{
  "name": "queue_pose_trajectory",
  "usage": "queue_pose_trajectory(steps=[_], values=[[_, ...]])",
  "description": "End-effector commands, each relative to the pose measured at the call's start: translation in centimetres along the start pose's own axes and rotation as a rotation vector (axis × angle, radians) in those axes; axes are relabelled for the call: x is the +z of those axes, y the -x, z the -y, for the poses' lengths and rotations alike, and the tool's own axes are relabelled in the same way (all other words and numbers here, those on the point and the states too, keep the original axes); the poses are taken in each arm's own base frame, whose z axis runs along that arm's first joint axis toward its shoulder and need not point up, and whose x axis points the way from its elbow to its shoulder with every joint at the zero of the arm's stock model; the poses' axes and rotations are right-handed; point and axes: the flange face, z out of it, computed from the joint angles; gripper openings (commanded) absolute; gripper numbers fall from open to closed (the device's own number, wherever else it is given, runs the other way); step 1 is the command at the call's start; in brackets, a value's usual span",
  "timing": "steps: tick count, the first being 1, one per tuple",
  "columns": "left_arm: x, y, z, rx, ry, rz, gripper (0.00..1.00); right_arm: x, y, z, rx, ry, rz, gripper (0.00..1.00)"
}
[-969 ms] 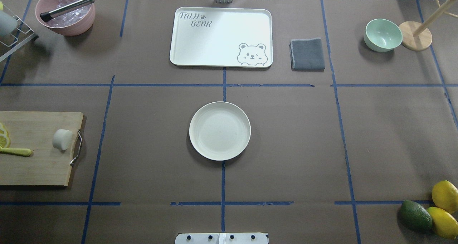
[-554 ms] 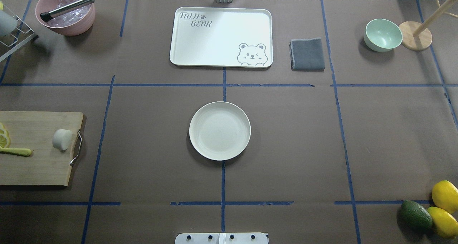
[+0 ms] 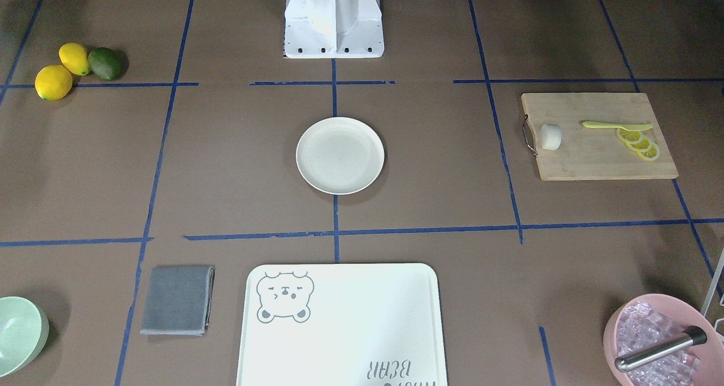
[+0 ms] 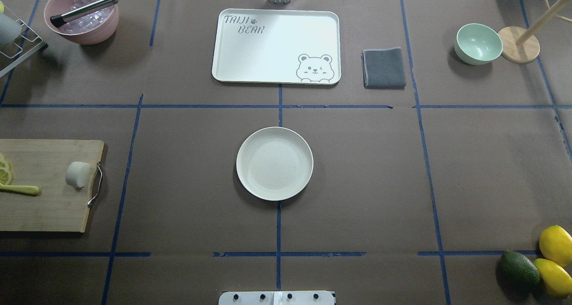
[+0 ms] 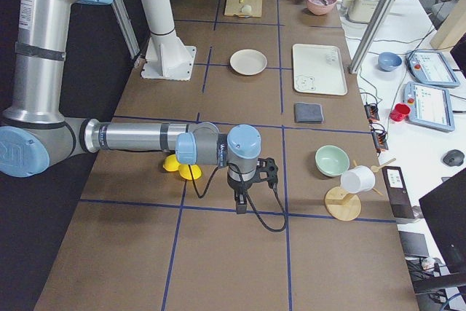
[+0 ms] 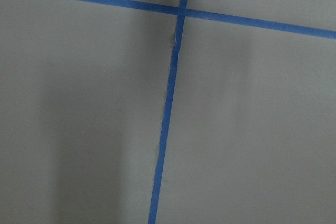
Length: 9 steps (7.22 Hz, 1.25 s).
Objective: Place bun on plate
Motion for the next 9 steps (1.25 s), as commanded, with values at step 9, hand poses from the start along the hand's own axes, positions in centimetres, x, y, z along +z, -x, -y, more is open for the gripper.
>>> queue_pose_trajectory(steps=[9], values=[[3.2, -16.5, 6.6, 0.063, -0.084, -0.045, 1.00, -0.2, 0.2, -0.3, -0.004, -0.004, 0.000, 1.00]])
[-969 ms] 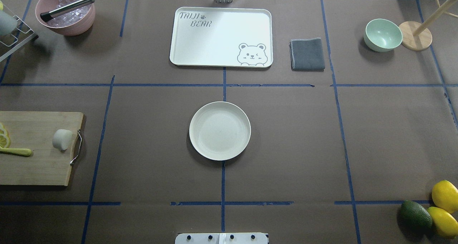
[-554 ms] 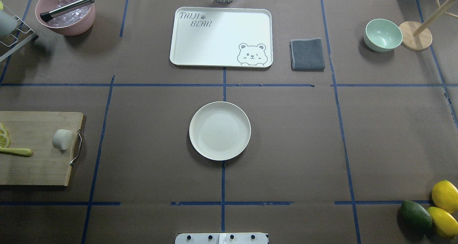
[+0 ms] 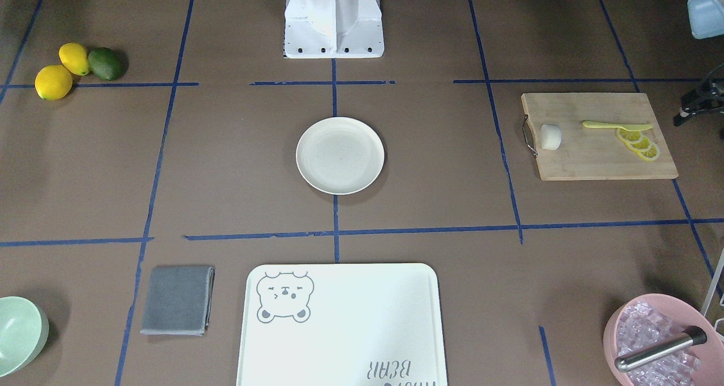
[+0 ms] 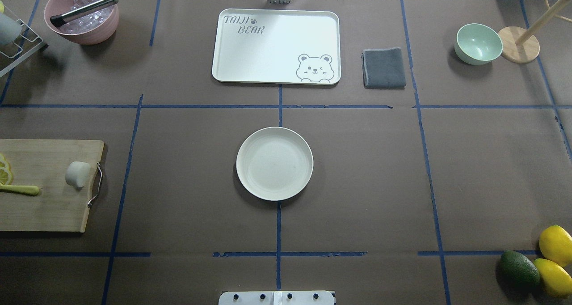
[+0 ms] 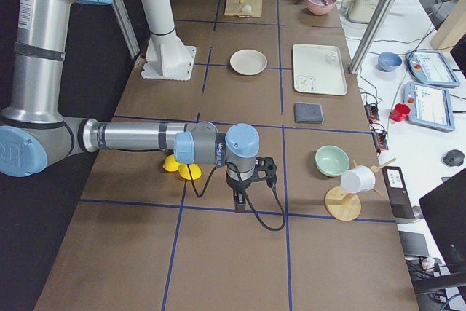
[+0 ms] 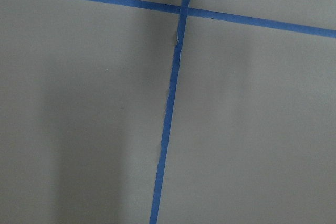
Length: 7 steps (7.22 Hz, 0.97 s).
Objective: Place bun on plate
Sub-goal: 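Reach the left gripper to the white bun on the cutting board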
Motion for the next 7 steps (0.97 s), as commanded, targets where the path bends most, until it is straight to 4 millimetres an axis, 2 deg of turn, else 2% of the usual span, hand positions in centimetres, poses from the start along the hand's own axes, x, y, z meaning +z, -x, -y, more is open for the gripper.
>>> queue_pose_trajectory(steps=[1, 2, 4, 5, 7], values=[[2.6, -7.5, 0.3, -0.099, -0.011, 0.040, 1.00, 0.0, 0.0, 0.0, 0.000, 0.000, 0.000, 1.00], [4.3, -11.2, 0.1, -0.139, -0.006, 0.077, 1.00, 0.0, 0.0, 0.0, 0.000, 0.000, 0.000, 1.00], [9.0, -16.6, -1.2, -0.182, 0.007, 0.072, 1.00, 0.1, -0.1, 0.0, 0.001, 0.001, 0.000, 1.00], [11.1, -17.9, -1.9, -0.157, 0.016, 0.048, 1.00, 0.1, -0.1, 0.0, 0.002, 0.002, 0.000, 1.00], [14.4, -19.0, -2.8, -0.085, 0.002, 0.052, 1.00, 0.2, -0.2, 0.0, 0.002, 0.004, 0.000, 1.00]])
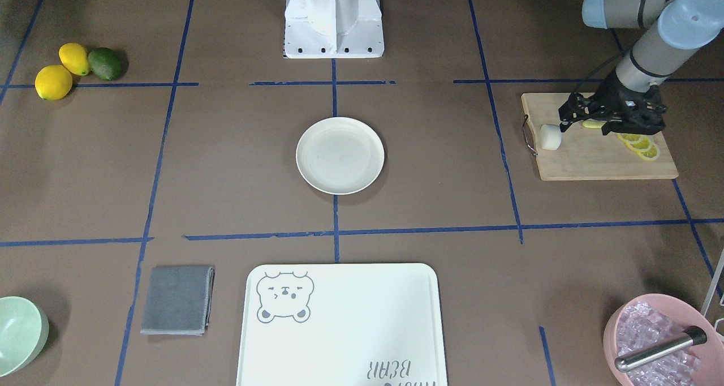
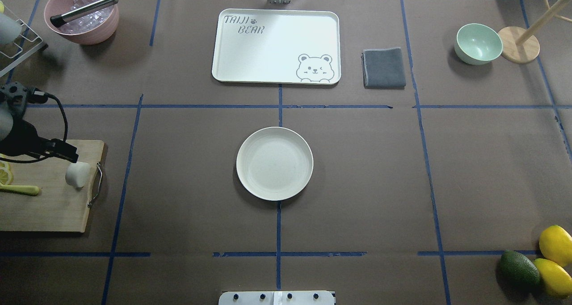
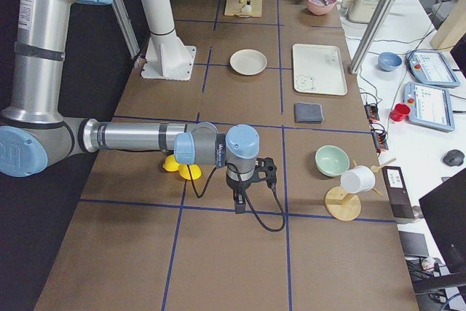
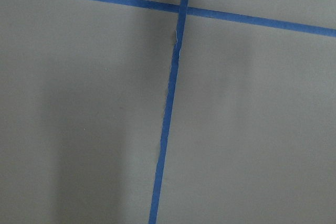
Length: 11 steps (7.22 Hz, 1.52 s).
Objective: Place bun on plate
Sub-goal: 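Reach the left gripper to the white bun on the cutting board, then close the left gripper on the white bun and lift it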
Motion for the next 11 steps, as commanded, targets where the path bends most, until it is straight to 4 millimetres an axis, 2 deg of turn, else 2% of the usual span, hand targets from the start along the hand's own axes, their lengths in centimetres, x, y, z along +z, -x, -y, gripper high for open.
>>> queue_pose_trajectory(steps=[1, 4, 5, 6, 7, 8, 11], values=[[3.2, -0.8, -0.8, 0.050, -0.019, 0.025, 1.00, 0.1, -0.1, 0.0, 0.002, 0.002, 0.000, 1.00], [4.1, -0.6, -1.1, 0.050, 0.002, 0.038, 1.00, 0.1, -0.1, 0.0, 0.002, 0.002, 0.000, 1.00], [4.3, -0.8, -1.2, 0.055, 0.006, 0.037, 0.78, 0.1, -0.1, 0.0, 0.002, 0.002, 0.000, 1.00], [4.2, -0.9, -1.3, 0.055, 0.005, 0.034, 0.52, 0.1, -0.1, 0.0, 0.002, 0.002, 0.000, 1.00], [4.2, -1.0, -1.2, 0.055, 0.005, 0.032, 0.44, 0.1, -0.1, 0.0, 0.002, 0.001, 0.000, 1.00], [4.1, -1.1, -1.2, 0.057, 0.006, 0.028, 0.40, 0.1, -0.1, 0.0, 0.002, 0.001, 0.000, 1.00], [1.8, -3.3, -0.8, 0.059, -0.015, 0.003, 0.39, 0.0, 0.0, 0.0, 0.001, 0.000, 0.000, 1.00]])
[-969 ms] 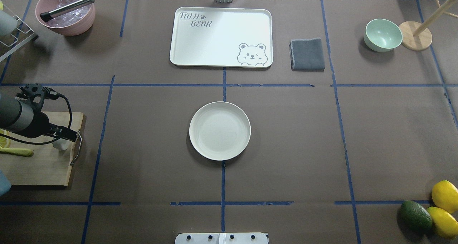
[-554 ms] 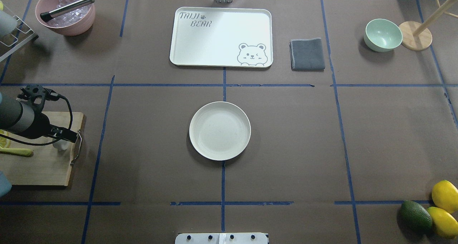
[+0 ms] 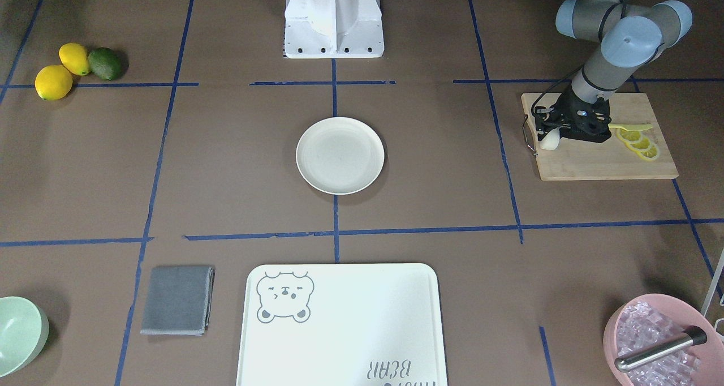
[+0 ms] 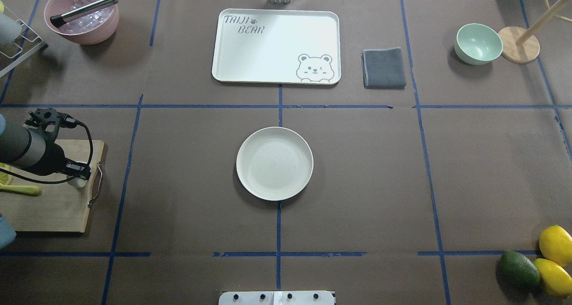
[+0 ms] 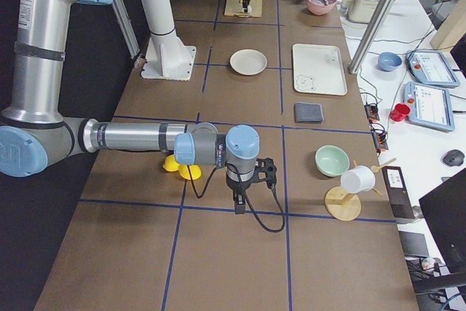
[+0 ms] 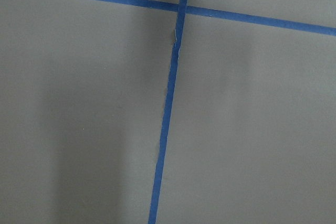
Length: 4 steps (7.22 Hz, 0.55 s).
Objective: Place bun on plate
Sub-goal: 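Close the left gripper on the white bun and lift it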
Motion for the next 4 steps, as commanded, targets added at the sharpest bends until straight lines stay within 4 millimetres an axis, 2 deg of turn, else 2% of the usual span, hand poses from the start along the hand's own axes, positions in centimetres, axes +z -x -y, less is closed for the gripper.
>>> queue_pose_trajectory(steps=[1, 2, 3, 4], values=[[-2.6, -3.2, 1.2, -0.010, -0.001, -0.001, 0.40, 0.0, 0.0, 0.0, -0.001, -0.001, 0.000, 1.00], [-3.9, -6.2, 3.1, -0.063, 0.004, 0.004, 0.41, -0.1, 0.1, 0.0, -0.002, -0.002, 0.000, 1.00], [-4.6, -10.9, 4.8, -0.129, 0.007, -0.015, 0.41, -0.1, 0.1, 0.0, -0.002, -0.002, 0.000, 1.00], [-3.9, -17.2, 4.6, -0.173, 0.050, -0.029, 0.41, 0.0, 0.0, 0.0, -0.001, -0.001, 0.000, 1.00]])
